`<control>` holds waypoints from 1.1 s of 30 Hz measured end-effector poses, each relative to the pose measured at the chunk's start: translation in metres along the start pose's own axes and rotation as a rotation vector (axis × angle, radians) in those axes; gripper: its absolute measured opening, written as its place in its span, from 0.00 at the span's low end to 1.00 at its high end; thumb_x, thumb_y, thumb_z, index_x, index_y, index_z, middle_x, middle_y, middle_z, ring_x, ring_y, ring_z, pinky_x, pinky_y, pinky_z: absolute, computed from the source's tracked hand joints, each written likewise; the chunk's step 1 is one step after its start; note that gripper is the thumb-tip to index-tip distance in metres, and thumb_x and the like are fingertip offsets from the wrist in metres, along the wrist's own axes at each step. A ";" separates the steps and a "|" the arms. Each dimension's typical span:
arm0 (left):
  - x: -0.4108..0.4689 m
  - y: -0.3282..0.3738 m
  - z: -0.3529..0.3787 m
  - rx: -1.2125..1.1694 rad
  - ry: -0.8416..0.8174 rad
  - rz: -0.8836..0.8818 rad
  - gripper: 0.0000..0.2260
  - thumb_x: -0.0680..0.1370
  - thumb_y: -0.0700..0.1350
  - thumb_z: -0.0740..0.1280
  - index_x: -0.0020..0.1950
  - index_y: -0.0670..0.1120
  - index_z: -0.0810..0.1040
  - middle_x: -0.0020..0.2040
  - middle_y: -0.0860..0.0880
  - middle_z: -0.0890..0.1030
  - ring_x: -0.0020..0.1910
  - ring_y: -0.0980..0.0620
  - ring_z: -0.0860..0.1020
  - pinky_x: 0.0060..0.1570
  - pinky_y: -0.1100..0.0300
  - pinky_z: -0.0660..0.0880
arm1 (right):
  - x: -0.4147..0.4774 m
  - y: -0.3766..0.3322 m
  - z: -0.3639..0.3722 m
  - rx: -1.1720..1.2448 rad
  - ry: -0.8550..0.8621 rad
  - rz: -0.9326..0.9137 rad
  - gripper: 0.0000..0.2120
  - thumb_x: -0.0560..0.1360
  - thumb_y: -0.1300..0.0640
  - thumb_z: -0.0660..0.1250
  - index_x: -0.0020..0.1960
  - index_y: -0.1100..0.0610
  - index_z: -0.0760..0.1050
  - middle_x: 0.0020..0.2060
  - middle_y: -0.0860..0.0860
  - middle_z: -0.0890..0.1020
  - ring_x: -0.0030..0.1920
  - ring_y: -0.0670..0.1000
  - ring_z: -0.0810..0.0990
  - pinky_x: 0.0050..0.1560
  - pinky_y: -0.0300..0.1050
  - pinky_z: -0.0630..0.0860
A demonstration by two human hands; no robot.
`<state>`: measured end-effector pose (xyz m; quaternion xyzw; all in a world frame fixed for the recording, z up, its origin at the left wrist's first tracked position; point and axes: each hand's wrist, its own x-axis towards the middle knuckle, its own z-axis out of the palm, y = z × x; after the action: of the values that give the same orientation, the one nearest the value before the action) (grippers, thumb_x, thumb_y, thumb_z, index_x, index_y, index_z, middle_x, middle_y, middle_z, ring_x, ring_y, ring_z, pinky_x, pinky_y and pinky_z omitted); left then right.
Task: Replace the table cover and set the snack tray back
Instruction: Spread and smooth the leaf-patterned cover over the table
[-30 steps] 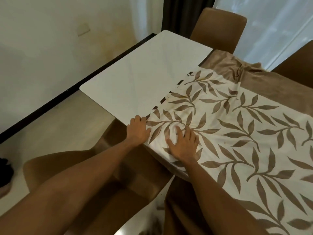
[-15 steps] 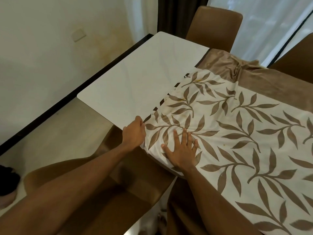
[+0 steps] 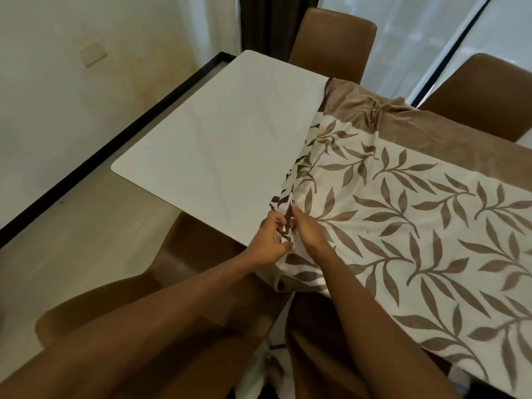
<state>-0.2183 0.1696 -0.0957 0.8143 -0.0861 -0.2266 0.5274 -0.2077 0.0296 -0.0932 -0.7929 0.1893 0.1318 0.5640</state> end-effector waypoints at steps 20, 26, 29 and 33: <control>0.010 -0.036 -0.015 0.842 -0.059 0.143 0.23 0.79 0.51 0.64 0.74 0.49 0.69 0.69 0.45 0.71 0.64 0.46 0.71 0.62 0.49 0.74 | -0.027 0.030 -0.024 0.013 0.731 0.108 0.16 0.86 0.51 0.56 0.69 0.57 0.72 0.62 0.57 0.80 0.64 0.60 0.77 0.60 0.49 0.69; 0.014 -0.030 -0.004 0.895 0.167 0.056 0.25 0.79 0.55 0.64 0.74 0.49 0.68 0.73 0.44 0.68 0.69 0.43 0.68 0.66 0.45 0.69 | -0.035 0.053 -0.031 -0.215 0.372 -0.072 0.27 0.81 0.56 0.64 0.78 0.50 0.63 0.72 0.54 0.74 0.71 0.57 0.72 0.73 0.55 0.69; 0.025 -0.030 -0.004 0.442 0.349 -0.142 0.21 0.81 0.54 0.62 0.72 0.47 0.70 0.69 0.43 0.72 0.67 0.41 0.71 0.64 0.45 0.71 | -0.034 0.029 -0.003 -0.197 0.147 -0.255 0.30 0.79 0.66 0.62 0.78 0.49 0.64 0.74 0.50 0.72 0.73 0.51 0.71 0.73 0.45 0.66; 0.041 -0.028 -0.022 0.108 0.393 -0.260 0.15 0.84 0.50 0.57 0.66 0.43 0.74 0.63 0.43 0.78 0.62 0.43 0.76 0.59 0.51 0.73 | -0.020 0.016 0.036 -0.391 -0.126 -0.328 0.29 0.80 0.56 0.61 0.79 0.43 0.61 0.68 0.52 0.79 0.63 0.53 0.79 0.66 0.48 0.75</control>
<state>-0.1748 0.1838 -0.1252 0.8740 0.1118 -0.1250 0.4561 -0.2329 0.0623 -0.1100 -0.8971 -0.0063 0.1220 0.4245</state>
